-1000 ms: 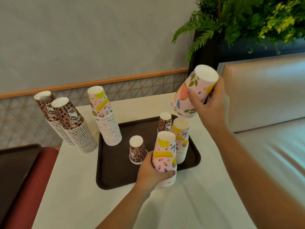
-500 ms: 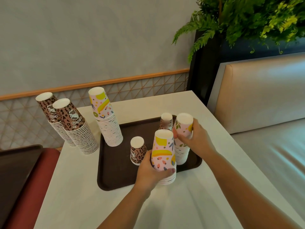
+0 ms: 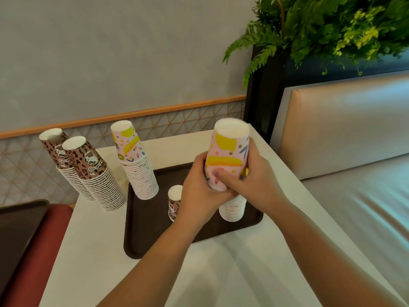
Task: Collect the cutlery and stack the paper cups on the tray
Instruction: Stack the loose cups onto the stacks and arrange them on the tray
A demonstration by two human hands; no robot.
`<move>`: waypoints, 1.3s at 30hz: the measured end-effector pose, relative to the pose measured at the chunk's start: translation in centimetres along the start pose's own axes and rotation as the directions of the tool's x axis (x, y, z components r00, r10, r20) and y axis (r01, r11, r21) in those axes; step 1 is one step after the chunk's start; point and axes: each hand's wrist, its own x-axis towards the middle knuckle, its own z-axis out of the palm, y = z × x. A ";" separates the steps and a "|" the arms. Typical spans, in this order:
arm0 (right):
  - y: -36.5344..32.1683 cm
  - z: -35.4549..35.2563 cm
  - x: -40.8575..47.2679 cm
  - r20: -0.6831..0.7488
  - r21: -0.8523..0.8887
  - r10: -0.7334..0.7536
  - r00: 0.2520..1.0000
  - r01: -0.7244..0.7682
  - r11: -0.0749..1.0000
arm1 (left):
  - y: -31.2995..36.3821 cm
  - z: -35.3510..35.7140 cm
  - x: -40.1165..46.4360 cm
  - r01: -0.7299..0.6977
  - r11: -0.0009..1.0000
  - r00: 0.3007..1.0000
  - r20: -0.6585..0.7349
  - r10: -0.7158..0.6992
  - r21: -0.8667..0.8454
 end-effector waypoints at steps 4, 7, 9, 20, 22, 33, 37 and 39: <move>-1.6 -2.0 2.0 -0.142 0.044 -0.061 0.988 0.068 0.997 | 2.7 0.3 2.6 -0.111 0.993 0.994 0.015 0.111 0.045; -1.6 -3.2 3.6 -0.176 -0.011 -0.091 0.980 0.090 0.996 | 3.2 1.3 4.6 -0.164 0.982 0.986 0.047 0.161 0.088; -0.8 -3.4 4.5 -0.167 -0.042 -0.072 0.983 0.066 0.997 | 2.6 2.0 5.5 -0.151 0.986 0.987 0.073 0.146 0.073; 8.9 -1.1 3.3 -0.016 -0.079 0.221 0.975 -0.222 0.972 | -6.5 5.7 4.9 0.065 0.994 0.992 0.100 -0.074 0.090; 9.8 -1.0 3.2 -0.004 -0.099 0.240 0.971 -0.239 0.966 | -7.4 6.4 4.7 0.076 0.994 0.994 0.073 -0.082 0.077; 10.6 -4.2 3.9 0.063 -0.103 0.254 0.965 -0.247 0.964 | -8.9 9.8 5.2 0.079 0.993 0.997 -0.029 -0.077 0.092; 9.5 -4.0 3.5 -0.040 -0.085 0.185 0.982 -0.188 0.979 | -8.7 9.5 4.4 0.056 0.995 0.998 -0.010 -0.055 0.078; 8.2 -3.8 3.3 -0.183 -0.107 0.049 0.982 -0.069 0.992 | -8.5 8.8 3.5 0.036 0.996 0.999 -0.031 -0.034 0.076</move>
